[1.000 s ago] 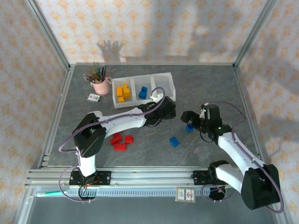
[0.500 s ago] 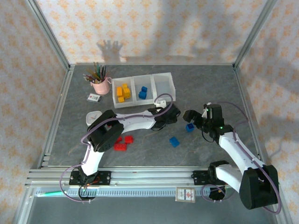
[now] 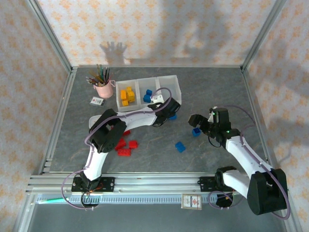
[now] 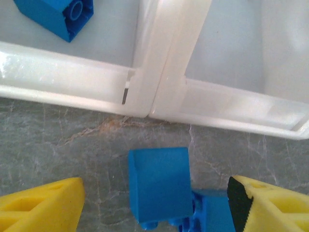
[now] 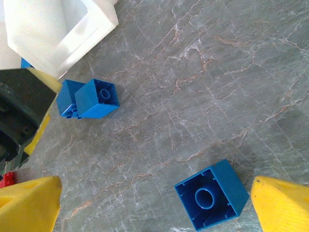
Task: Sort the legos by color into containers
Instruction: Pick up the lego from the center of the table.
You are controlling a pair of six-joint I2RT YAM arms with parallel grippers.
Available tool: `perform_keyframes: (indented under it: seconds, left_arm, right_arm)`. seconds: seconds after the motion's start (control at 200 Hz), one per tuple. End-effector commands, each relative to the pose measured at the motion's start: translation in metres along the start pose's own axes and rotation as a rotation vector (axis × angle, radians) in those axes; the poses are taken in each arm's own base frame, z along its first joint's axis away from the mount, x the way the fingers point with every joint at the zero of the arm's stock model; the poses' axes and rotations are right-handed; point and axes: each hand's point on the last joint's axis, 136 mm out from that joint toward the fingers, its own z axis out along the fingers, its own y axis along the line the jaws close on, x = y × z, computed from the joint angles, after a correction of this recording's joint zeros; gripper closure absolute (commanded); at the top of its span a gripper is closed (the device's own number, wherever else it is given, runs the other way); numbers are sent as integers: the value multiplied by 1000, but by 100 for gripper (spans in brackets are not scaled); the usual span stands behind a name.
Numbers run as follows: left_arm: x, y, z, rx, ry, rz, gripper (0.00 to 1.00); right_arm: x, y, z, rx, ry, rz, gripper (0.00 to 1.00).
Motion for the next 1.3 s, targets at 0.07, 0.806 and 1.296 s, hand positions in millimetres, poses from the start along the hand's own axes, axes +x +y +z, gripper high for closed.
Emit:
perform_keyframes:
  seconds: [0.07, 0.806, 1.296]
  left_arm:
    - [-3, -4, 11, -42, -19, 18, 26]
    - [10, 10, 31, -77, 18, 26, 56]
    - [-19, -4, -31, 49, -27, 1, 70]
  right_arm:
    - [-8, 6, -1, -22, -22, -19, 0]
    - [-7, 8, -1, -38, -21, -14, 0]
    - [-14, 30, -16, -94, -16, -81, 0]
